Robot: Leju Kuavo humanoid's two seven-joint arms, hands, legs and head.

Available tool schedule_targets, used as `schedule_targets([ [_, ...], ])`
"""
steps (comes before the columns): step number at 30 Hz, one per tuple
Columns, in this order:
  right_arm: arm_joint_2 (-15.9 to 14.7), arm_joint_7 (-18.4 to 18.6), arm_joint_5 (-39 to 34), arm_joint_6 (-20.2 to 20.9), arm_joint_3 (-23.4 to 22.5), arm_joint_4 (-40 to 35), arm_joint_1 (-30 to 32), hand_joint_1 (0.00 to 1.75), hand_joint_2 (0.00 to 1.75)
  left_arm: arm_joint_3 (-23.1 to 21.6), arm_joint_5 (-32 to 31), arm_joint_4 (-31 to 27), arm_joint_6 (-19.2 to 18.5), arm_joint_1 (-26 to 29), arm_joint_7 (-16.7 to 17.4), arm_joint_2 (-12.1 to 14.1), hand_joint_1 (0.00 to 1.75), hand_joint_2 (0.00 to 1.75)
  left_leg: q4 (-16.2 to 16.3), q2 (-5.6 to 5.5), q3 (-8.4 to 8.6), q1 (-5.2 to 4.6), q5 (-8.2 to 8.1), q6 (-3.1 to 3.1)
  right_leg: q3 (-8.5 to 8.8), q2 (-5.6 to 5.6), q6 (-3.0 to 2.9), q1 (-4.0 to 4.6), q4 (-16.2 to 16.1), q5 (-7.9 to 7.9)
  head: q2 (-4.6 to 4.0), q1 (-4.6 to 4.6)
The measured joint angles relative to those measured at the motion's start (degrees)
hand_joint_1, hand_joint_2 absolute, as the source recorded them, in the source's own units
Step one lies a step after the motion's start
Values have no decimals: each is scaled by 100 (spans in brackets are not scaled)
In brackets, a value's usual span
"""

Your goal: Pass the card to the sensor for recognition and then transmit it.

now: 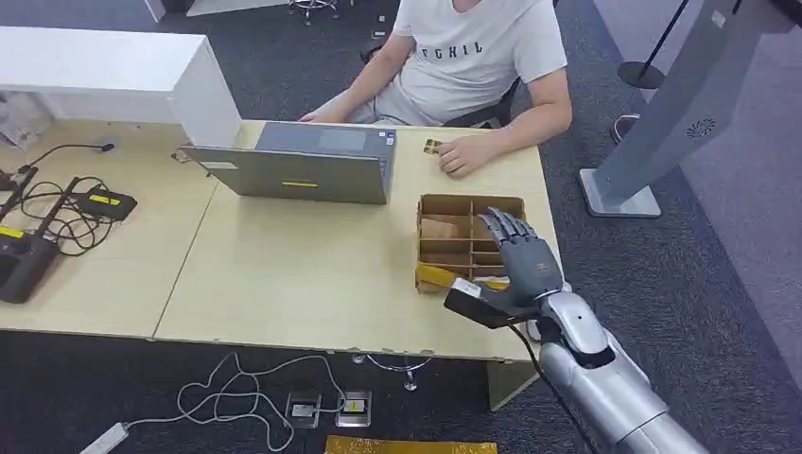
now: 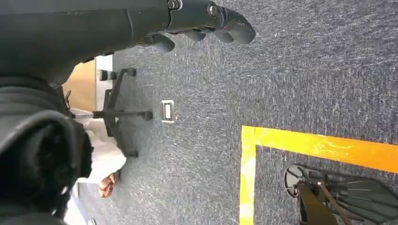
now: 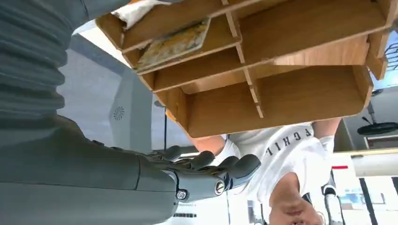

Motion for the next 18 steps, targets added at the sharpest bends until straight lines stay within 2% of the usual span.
schedule_targets([
  [5,103,-169,-138,-24,28,335,-151,0,175,-9,2,0,0,0,-2,0,0,0,0,0,-1,0,0,0,0,1,0,0,1,0,0,0],
  [10,162,-61,-264,168,81,461,-294,0,175,-9,33,0,11,-1,-2,-2,0,0,0,0,-1,0,0,0,-1,1,0,0,1,0,0,0],
  [18,192,-39,-288,199,153,564,-384,0,175,-11,37,0,13,0,-2,-2,0,0,0,0,-1,0,0,0,-1,0,0,0,1,0,0,0],
])
